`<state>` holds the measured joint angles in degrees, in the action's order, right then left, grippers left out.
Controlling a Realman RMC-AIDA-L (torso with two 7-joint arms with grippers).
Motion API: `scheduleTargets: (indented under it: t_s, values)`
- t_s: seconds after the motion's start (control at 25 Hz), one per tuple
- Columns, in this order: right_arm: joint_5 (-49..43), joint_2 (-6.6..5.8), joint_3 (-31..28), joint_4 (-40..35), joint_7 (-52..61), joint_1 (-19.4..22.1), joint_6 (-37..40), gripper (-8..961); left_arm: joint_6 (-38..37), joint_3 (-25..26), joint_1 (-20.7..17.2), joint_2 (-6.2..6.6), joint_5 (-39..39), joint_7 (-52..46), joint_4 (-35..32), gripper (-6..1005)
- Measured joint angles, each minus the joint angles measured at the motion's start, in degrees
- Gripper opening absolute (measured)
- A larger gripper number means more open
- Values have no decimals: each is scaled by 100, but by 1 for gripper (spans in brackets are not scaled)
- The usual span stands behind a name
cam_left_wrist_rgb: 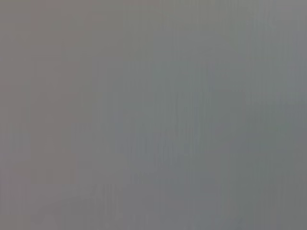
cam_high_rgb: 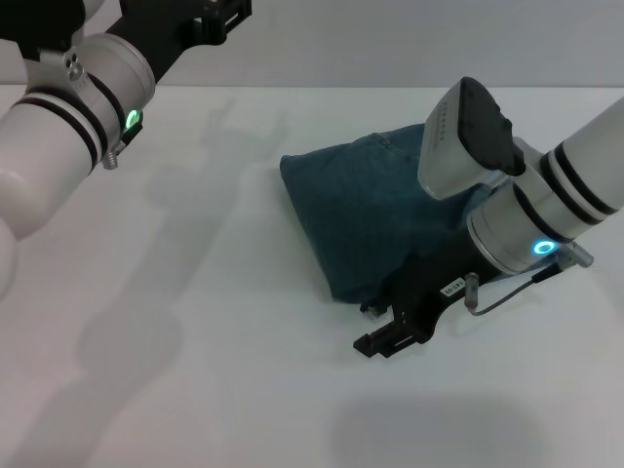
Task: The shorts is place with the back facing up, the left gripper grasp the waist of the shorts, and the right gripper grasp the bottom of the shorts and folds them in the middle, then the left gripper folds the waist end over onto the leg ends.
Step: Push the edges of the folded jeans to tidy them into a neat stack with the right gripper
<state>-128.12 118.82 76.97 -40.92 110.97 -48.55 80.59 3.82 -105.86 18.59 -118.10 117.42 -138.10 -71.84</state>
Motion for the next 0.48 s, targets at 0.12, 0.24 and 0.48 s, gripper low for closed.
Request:
scheduleTargets:
  t_s: [0.12,0.24,0.48]
  values:
    - [-3,3,105,56,-50,54,-387,506,197,-150,-87,-2,0,-2,-7,849]
    - [18,13,295,79,-117,99,-711,506,436,-332,-160,-5,-6,-2,-7,849]
    - [153,31,565,60,-208,85,-1032,505,572,-462,-207,-10,-29,-10,-9,849]
